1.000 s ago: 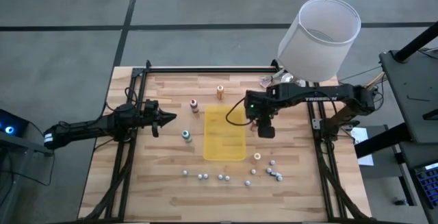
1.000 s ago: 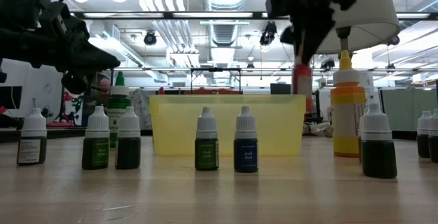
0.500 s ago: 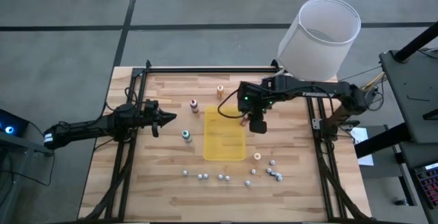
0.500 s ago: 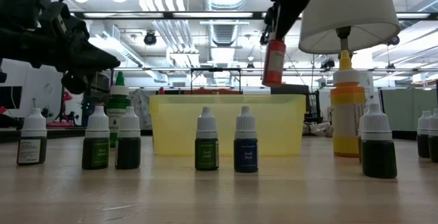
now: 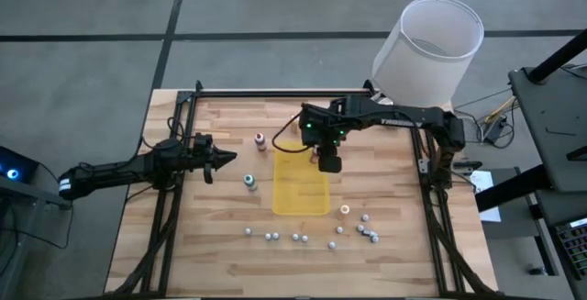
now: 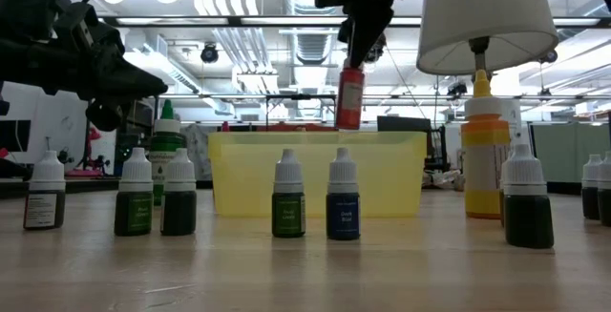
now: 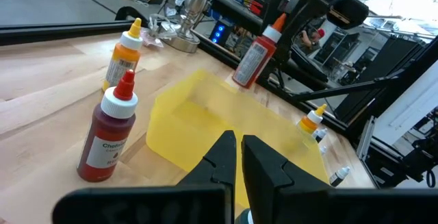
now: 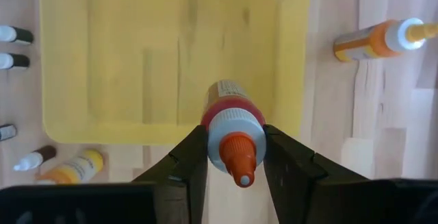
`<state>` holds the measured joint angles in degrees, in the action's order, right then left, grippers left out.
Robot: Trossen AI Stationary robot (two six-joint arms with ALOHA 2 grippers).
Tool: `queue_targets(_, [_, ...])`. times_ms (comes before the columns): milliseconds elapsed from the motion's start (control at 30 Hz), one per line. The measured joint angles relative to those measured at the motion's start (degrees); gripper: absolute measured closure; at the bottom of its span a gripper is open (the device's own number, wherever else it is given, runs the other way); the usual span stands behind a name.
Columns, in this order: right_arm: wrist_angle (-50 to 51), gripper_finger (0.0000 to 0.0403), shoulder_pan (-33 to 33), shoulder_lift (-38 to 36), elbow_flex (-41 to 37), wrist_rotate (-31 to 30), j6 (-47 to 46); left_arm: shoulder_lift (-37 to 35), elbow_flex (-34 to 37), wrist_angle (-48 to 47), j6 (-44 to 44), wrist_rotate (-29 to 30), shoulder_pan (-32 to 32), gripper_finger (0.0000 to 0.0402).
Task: Pick & Place food coloring
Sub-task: Put the large orange food coloring bottle into the bin
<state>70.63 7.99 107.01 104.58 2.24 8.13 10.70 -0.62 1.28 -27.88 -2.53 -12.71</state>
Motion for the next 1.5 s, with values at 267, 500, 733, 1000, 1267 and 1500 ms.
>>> queue_targets(267, [1.1,0.0294,0.4,4.1,3.5,0.0,1.6,0.0,0.0,0.0,0.0,0.0,0.0,0.0401])
queue_targets(500, [3.1,0.0294,0.9,8.4,8.1,0.0,3.1,0.2,0.0,0.0,0.0,0.0,0.0,0.0401])
queue_targets(733, [4.2,0.0294,3.1,12.8,12.9,0.0,4.3,0.3,0.0,0.0,0.0,0.0,0.0,0.0401])
queue_targets(1000, [4.1,0.0294,4.1,16.0,14.5,0.0,5.2,0.3,0.0,0.0,0.0,0.0,0.0,0.0401])
queue_targets(1267, [3.5,0.0294,5.1,17.5,13.9,-0.9,5.6,0.3,0.0,0.0,0.0,0.0,0.0,0.0401])
queue_targets(1500, [2.6,0.0294,5.7,17.5,12.4,-0.9,5.4,0.3,0.0,0.0,0.0,0.0,0.0,0.0401])
